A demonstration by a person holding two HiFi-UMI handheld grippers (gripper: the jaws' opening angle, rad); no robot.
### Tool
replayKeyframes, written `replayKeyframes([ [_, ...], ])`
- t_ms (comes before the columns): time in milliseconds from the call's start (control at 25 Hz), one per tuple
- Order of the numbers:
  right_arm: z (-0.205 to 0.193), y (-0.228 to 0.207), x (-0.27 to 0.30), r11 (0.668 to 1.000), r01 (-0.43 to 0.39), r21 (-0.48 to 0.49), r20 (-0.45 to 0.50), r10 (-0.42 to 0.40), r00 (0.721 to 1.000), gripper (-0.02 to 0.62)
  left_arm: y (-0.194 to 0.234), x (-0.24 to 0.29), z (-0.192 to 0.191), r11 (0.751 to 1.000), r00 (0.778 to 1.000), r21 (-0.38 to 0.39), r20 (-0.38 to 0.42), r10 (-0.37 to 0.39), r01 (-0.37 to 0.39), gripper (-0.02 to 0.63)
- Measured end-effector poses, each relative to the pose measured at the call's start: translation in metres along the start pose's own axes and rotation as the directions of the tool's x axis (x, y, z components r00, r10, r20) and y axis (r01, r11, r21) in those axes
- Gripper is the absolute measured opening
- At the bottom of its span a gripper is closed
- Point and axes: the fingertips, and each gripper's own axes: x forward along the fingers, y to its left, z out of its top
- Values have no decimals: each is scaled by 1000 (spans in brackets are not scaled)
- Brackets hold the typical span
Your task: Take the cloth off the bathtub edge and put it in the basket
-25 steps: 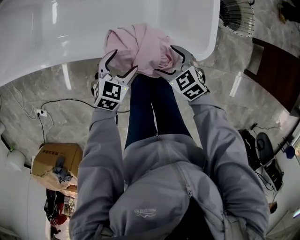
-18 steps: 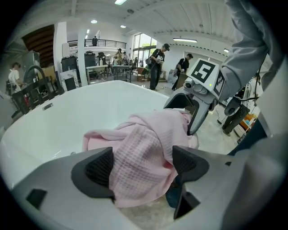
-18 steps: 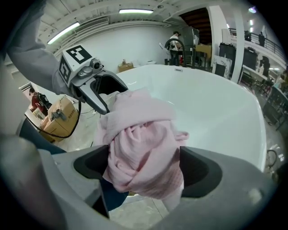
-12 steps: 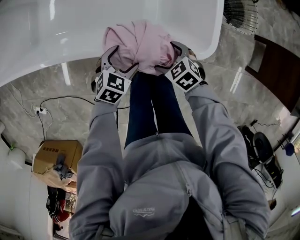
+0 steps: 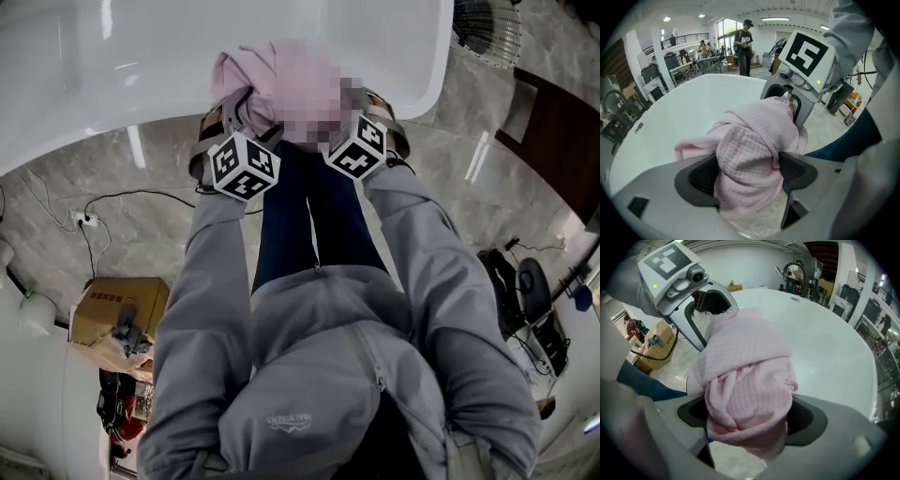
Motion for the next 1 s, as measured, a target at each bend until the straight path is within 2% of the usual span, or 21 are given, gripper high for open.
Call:
replayKeyframes([
  [160,15,6,-5,998,25,-50,37,-23,999,363,-2,0,3,999,1000,27,-5,22,-22,385],
  [400,29,12,-23,991,74,-109,59,-68,996,255,-12,-4,14,1000,999,17,45,-20,19,378],
  [520,36,20,-36,996,66,-62,106,-60,993,148,-20,-7,18,999,997,27,59,-40,38,303],
  [680,38,37,-58,998,57,13,136,-58,989,129,-40,-24,20,995,993,18,72,-97,96,173],
  [760,43,46,-75,998,56,24,155,-59,986,124,-46,-40,23,994,990,-10,90,-109,110,135],
  [880,49,51,-99,998,64,8,177,-64,982,121,-51,-60,34,995,989,-41,119,-90,95,113],
  [1000,51,61,-125,997,73,6,196,-73,978,120,-59,-86,44,997,988,-29,135,-73,78,109],
])
